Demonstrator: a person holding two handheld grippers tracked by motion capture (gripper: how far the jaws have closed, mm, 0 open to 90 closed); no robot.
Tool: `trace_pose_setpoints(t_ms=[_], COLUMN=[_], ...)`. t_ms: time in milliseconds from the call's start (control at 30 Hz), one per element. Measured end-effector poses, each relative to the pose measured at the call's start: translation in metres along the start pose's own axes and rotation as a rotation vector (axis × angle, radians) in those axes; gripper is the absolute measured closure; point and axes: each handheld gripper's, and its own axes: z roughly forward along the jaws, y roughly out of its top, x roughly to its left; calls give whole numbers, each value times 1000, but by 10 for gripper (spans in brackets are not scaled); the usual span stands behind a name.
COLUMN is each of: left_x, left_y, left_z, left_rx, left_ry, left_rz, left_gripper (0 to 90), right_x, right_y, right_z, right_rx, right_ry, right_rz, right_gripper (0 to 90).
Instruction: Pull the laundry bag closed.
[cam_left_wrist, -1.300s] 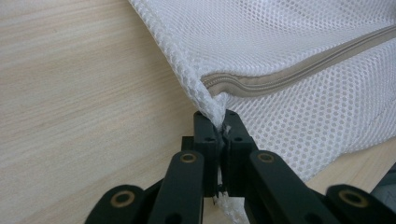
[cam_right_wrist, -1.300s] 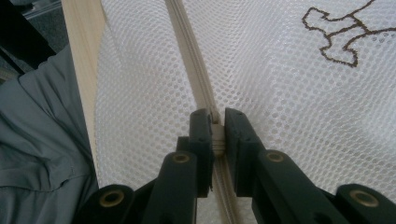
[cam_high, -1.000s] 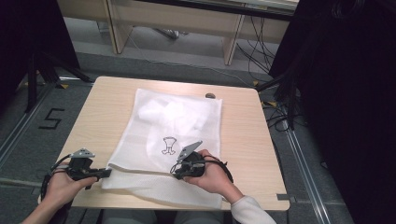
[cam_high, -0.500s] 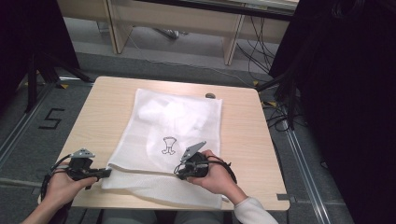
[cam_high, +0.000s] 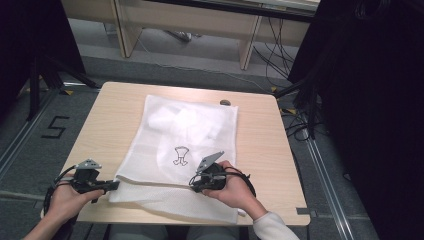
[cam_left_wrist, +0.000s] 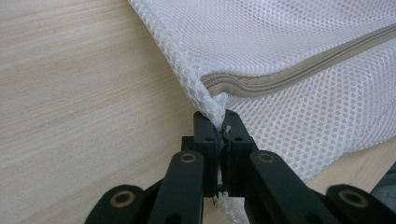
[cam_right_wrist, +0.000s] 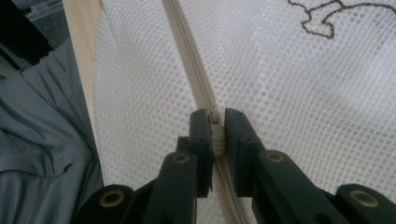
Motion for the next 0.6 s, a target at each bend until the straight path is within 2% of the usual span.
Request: trace_pose_setpoints(t_ms=[200, 367, 467, 500, 567, 600], left_x=[0, 0, -1, 0, 0, 0], left_y=[0, 0, -1, 0, 0, 0], left_z=[0, 1, 1, 0, 0, 1], left_rx=[-2, -2, -10, 1, 3, 1], left_ry=[0, 1, 2, -2, 0, 0], left_rz=[2, 0, -8, 5, 4, 2], left_gripper=[862, 862, 862, 862, 862, 862], right_x=[0, -2, -2, -2, -3, -3], right_y=[-1, -3, -6, -7, -8, -9], right_z=[0, -2, -4, -4, -5, -5], right_rx=[-11, 3, -1, 2, 1, 2], right_ry=[4, 2, 1, 3, 10, -3], right_rz=[-2, -5, 8, 12, 12, 14], right_gripper=[825, 826, 826, 825, 826, 826])
